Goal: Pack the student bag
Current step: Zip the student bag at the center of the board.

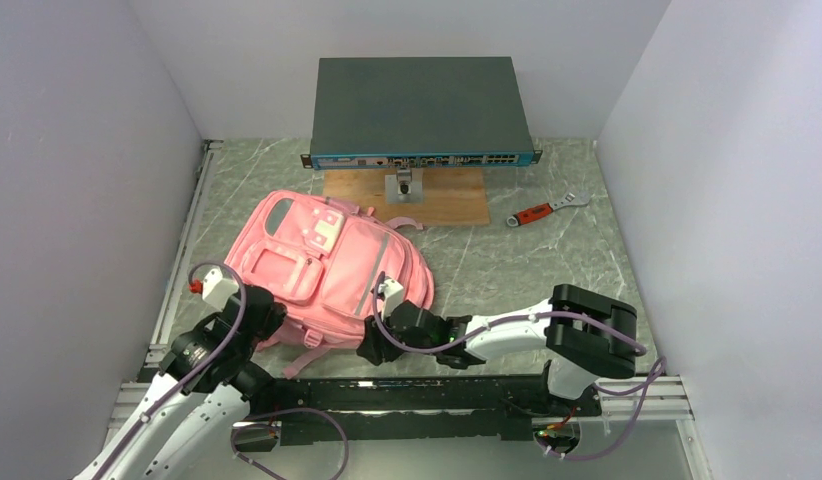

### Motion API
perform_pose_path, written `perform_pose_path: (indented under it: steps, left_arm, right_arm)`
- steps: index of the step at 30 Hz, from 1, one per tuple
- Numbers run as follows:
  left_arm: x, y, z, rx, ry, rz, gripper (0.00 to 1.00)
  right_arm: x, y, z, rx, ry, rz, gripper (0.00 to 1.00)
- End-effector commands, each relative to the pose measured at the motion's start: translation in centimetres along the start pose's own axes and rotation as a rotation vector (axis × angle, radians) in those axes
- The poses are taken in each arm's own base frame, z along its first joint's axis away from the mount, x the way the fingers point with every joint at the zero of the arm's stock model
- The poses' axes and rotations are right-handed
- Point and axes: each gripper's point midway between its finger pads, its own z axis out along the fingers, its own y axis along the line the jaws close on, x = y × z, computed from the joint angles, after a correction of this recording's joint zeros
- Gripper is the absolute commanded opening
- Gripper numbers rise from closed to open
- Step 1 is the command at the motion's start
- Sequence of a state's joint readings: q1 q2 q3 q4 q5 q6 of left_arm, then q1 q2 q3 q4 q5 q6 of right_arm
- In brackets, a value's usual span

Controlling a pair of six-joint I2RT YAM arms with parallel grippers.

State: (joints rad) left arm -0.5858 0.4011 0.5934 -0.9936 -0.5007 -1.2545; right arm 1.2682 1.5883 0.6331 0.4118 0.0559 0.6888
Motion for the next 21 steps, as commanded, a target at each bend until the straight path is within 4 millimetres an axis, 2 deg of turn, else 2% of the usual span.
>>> perform_pose_path:
  steps: [1,4,10,13,17,21]
  left_arm:
    - [1.9,-1.0,-1.0,0.064,0.116,-0.069,0.00]
    - [2.5,-1.1,-1.1,0.073,0.142,-0.124,0.00]
    - [4.3,-1.6,-1.1,0.096,0.230,-0.277,0.00]
    - [5.3,-1.6,-0.9,0.114,0.268,-0.338,0.00]
    - [5.2,-1.0,-0.9,0.098,0.257,-0.347,0.00]
    - [5.0,-0.8,-1.1,0.093,0.251,-0.347,0.00]
  right_arm:
    - [-6.0,2.4,0.4,-0.002,-0.213,-0.028,0.48]
    - [-6.3,2.3,0.0,0.057,-0.256,-0.072,0.50]
    - [-5.9,2.8,-1.2,0.047,-0.325,-0.105,0.51]
    - [-5.6,1.7,-1.5,0.086,-0.353,-0.090,0.51]
    - [-5.6,0.1,-1.5,0.159,-0.374,-0.072,0.51]
    - [-5.4,1.0,-1.5,0.077,-0.402,-0.095,0.48]
